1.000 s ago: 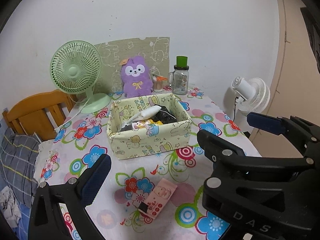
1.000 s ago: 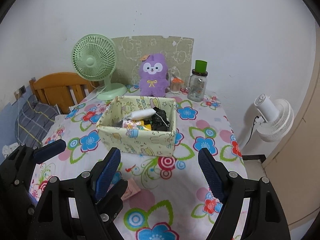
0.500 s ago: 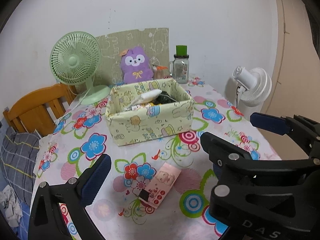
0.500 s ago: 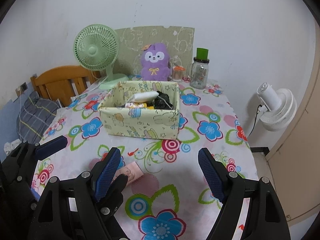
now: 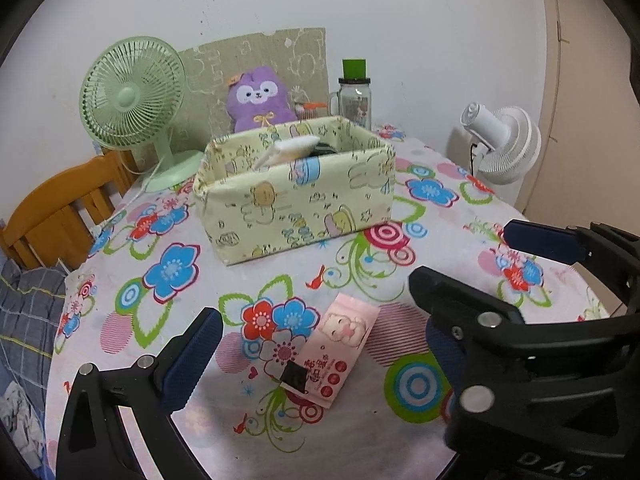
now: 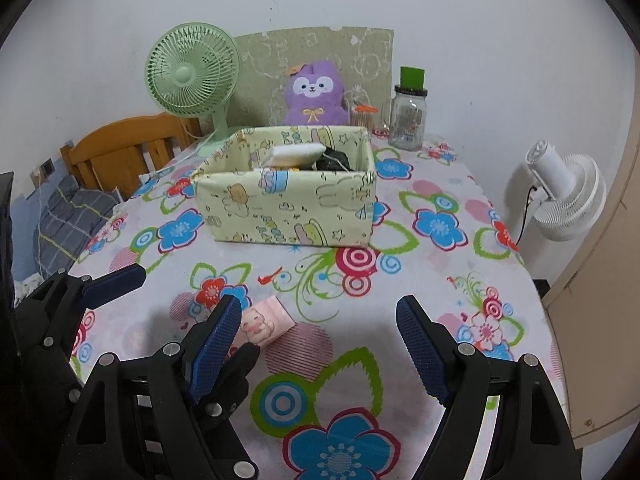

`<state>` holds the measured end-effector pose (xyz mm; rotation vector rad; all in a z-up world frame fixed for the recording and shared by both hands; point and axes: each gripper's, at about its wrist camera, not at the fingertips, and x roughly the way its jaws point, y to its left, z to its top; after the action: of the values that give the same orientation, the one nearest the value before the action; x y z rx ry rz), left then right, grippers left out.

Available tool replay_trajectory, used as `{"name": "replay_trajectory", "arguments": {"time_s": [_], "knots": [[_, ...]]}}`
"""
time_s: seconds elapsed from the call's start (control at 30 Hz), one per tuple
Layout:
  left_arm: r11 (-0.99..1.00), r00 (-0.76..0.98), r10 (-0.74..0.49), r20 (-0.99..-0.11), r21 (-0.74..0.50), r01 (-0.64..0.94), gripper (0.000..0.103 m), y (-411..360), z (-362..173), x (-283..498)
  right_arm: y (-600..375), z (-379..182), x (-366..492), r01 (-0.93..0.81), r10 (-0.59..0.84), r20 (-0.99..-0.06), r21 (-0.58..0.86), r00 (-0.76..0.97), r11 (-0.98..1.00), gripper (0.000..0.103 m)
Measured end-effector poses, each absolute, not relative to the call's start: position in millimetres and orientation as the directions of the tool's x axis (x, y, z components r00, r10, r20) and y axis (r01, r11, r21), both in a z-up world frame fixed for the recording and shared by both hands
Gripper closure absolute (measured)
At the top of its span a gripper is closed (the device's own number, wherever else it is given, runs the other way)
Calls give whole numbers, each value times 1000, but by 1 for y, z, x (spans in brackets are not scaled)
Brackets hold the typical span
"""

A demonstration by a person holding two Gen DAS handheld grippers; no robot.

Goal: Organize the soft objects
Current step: 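Raise both grippers from the box and move the left gripper toward the pink wipes pack, then grasp the pink wipes pack with the left gripper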

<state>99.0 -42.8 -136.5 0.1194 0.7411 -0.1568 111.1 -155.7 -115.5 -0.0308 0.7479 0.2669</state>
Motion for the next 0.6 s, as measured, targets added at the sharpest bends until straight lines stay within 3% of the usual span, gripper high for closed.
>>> {"name": "replay_trajectory", "arguments": {"time_s": [0.27,0.37,0.53,0.6], "knots": [[976,693,-108,-712,58,211,1,-39,-168,106,-152,-146,116,-237,217,-716,74,664,969,21],[973,674,-114,-730,53,223,7,-38,-180,111,-150,-156,121,-234,209,-730,69,651,970,21],[970,649,-115,-752,54,235,7,-35,-193,119,-149,-166,124,-224,205,-743,76,637,972,21],[969,643,-117,-757,54,240,14,-34,-196,121,-149,-169,126,-220,204,-747,79,632,972,21]]}}
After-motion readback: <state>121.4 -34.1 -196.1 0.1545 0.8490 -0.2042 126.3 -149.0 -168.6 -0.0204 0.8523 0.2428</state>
